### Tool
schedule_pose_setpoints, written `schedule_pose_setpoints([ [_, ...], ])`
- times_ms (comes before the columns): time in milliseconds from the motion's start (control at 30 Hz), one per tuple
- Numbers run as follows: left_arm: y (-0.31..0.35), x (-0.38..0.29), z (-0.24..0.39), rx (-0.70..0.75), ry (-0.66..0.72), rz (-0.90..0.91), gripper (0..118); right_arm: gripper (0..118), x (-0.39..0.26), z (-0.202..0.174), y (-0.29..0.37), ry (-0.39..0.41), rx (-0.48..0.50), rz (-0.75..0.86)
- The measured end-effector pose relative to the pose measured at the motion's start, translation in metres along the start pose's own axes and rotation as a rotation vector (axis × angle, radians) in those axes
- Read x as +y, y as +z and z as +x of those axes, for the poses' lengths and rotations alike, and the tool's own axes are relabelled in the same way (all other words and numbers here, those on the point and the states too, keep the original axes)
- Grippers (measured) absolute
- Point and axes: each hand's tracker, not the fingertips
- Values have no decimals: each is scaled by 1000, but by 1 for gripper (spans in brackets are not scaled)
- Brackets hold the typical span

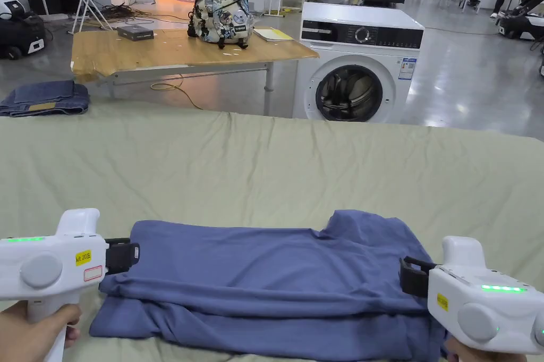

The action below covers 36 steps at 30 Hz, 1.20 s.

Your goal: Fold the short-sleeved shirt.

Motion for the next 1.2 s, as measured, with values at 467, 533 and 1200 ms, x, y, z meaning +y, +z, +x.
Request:
schedule_pose_setpoints([
  [467,73,-53,33,133,-131,229,0,0,-16,-58,81,-25,10,221],
  [533,66,-53,21,141,-89,170,0,0,-18,-60,85,-15,11,222],
  [1200,-74,-44,-29,158,61,-519,70,0,-46,-35,65,32,-37,69],
])
